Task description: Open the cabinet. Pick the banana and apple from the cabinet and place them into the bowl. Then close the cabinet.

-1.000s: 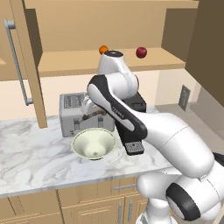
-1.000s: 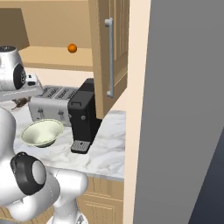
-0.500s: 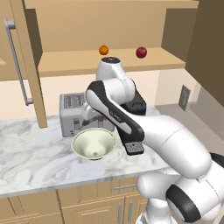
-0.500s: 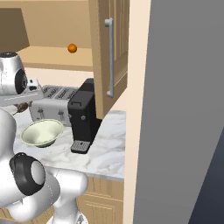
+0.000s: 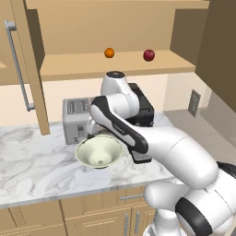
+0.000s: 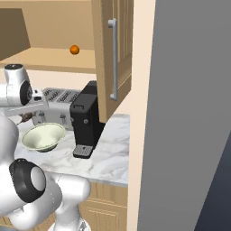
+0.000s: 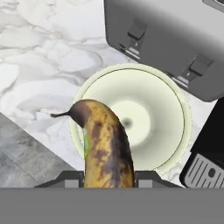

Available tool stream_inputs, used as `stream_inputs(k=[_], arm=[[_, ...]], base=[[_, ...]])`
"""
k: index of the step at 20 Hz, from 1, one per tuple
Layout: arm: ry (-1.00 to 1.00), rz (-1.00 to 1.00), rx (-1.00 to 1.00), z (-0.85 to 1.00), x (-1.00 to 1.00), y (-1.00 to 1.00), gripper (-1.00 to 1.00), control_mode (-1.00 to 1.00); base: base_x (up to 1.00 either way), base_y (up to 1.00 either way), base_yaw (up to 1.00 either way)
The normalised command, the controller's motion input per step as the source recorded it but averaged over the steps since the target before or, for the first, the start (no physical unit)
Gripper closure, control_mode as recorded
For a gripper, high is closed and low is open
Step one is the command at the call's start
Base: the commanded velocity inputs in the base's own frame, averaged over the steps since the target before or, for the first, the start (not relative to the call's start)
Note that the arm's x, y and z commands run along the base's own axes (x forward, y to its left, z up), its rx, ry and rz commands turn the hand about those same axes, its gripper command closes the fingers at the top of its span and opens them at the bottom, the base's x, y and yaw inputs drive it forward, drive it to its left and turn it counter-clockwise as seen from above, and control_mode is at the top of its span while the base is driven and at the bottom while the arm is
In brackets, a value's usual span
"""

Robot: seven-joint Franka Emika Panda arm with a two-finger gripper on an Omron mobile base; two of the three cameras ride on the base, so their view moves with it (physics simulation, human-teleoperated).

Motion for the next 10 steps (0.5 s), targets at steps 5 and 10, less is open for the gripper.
stream_inputs(k=[5, 10], arm=[[0.00, 0.00, 0.00, -0.25, 0.07, 0.00, 1.00, -1.00], [0.00, 0.00, 0.00, -0.21, 0.06, 0.00, 1.00, -1.00]], base=[[0.00, 0.00, 0.00], [0.00, 0.00, 0.00]])
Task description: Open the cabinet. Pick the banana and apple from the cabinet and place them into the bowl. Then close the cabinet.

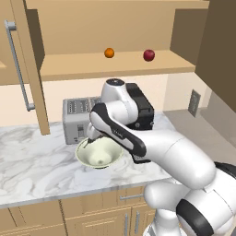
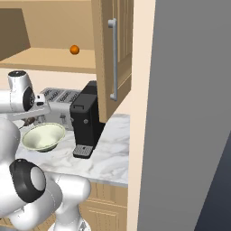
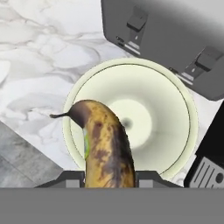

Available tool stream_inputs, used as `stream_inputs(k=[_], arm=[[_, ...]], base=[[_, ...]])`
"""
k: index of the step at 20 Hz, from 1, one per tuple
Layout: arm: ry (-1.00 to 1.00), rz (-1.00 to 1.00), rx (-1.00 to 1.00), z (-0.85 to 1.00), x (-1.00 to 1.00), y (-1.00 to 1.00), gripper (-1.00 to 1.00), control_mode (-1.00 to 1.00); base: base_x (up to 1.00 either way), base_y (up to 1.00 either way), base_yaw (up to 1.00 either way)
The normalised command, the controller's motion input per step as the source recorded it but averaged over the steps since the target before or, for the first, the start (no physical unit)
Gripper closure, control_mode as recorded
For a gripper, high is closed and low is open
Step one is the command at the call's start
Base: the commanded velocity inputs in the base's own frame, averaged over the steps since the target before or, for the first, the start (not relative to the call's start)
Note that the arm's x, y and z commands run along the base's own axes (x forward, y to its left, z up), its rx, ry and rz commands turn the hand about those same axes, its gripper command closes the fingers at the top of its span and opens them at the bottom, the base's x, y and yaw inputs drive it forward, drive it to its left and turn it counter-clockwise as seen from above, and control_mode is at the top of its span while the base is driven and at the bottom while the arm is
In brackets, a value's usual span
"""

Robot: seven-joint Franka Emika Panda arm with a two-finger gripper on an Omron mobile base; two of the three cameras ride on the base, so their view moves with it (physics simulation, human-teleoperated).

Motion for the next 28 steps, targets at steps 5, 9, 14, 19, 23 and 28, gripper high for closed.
stream_inputs(k=[5, 9, 14, 19, 23, 28], arm=[[0.00, 0.00, 0.00, -0.18, 0.04, -0.01, 1.00, -1.00], [0.00, 0.00, 0.00, -0.15, 0.02, -0.05, 1.00, -1.00], [0.00, 0.00, 0.00, -0.14, 0.05, -0.09, 1.00, -1.00], [0.00, 0.00, 0.00, -0.14, 0.07, -0.08, 1.00, -1.00], [0.00, 0.00, 0.00, -0.16, 0.13, -0.01, 1.00, -1.00], [0.00, 0.00, 0.00, -0.14, 0.17, 0.00, 1.00, -1.00]], base=[[0.00, 0.00, 0.00], [0.00, 0.00, 0.00], [0.00, 0.00, 0.00], [0.00, 0.00, 0.00], [0.00, 0.00, 0.00], [0.00, 0.00, 0.00]])
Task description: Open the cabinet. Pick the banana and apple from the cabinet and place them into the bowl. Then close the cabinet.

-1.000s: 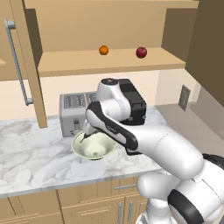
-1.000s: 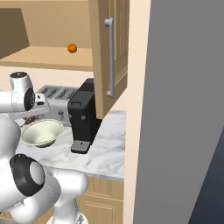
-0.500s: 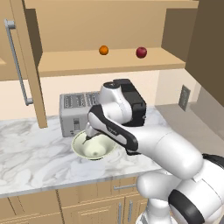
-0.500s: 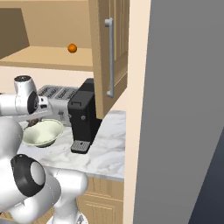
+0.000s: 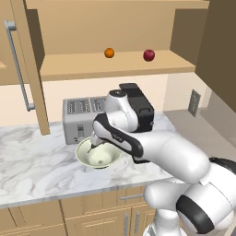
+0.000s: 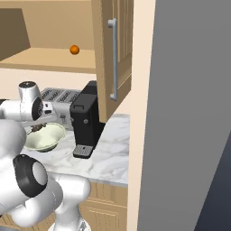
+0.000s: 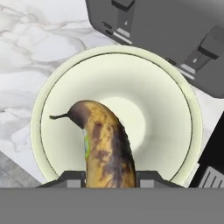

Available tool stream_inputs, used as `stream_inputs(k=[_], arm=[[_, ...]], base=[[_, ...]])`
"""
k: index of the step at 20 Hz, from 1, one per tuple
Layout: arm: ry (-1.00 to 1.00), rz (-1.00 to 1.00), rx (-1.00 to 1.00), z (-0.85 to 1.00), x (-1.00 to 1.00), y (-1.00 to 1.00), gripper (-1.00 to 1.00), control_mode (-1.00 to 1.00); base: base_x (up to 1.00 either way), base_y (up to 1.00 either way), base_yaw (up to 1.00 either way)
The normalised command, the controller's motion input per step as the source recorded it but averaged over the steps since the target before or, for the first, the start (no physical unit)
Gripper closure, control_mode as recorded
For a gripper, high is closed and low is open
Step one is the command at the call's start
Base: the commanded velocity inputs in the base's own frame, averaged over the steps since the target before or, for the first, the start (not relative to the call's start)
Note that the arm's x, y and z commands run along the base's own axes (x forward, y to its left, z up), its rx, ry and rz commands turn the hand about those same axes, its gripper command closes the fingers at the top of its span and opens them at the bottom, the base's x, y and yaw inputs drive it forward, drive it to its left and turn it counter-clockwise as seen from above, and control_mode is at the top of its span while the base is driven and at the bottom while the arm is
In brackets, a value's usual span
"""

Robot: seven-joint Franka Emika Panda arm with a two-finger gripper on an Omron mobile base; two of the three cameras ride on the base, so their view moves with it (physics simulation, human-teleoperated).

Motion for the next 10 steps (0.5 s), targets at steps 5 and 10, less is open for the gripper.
stream_inputs(k=[5, 10], arm=[[-0.04, 0.00, 0.00, -0.17, 0.13, 0.00, 1.00, -1.00], [-0.05, 0.00, 0.00, -0.12, 0.12, 0.00, 1.00, -1.00]], base=[[0.00, 0.00, 0.00], [0.00, 0.00, 0.00]])
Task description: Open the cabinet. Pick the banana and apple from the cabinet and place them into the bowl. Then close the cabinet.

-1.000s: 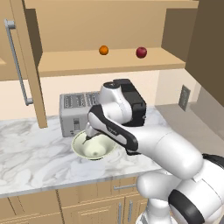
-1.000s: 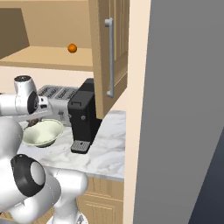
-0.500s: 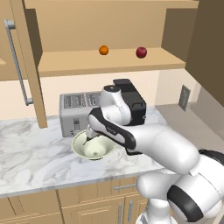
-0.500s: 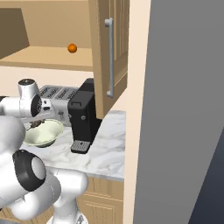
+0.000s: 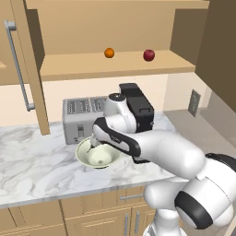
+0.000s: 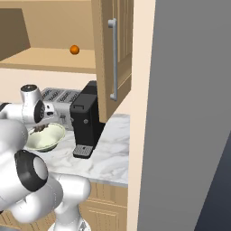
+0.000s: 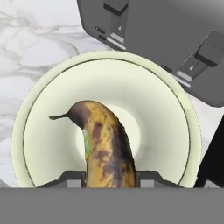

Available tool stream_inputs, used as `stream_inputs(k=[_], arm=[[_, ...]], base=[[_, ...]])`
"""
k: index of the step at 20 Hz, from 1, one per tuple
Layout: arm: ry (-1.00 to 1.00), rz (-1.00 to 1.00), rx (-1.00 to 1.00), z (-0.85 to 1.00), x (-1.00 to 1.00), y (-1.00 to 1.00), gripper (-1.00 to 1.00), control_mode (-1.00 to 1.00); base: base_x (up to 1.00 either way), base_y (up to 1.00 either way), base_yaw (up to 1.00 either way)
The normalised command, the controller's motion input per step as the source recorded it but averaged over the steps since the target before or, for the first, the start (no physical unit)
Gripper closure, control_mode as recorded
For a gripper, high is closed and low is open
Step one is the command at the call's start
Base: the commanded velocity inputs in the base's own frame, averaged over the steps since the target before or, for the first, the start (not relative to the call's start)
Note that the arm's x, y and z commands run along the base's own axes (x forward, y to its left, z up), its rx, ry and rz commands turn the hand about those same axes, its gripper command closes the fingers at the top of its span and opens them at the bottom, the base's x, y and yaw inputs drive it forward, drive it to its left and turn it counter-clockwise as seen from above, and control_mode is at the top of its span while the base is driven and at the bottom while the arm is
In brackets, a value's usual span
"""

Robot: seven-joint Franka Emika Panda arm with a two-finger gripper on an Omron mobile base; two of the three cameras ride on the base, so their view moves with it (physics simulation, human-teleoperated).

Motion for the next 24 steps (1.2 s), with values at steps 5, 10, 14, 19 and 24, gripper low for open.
stream_inputs(k=[5, 10, 14, 19, 24], arm=[[-0.02, 0.00, 0.00, -0.12, 0.08, 0.00, 1.00, -1.00], [-0.01, 0.00, 0.00, -0.13, 0.07, 0.00, 1.00, -1.00], [0.00, 0.00, 0.00, -0.10, 0.08, 0.00, 1.00, -1.00], [0.00, 0.00, 0.00, -0.17, 0.15, 0.00, 1.00, -1.00], [0.00, 0.00, 0.00, -0.16, 0.15, 0.00, 1.00, -1.00]], base=[[0.00, 0.00, 0.00], [0.00, 0.00, 0.00], [0.00, 0.00, 0.00], [0.00, 0.00, 0.00], [0.00, 0.00, 0.00]])
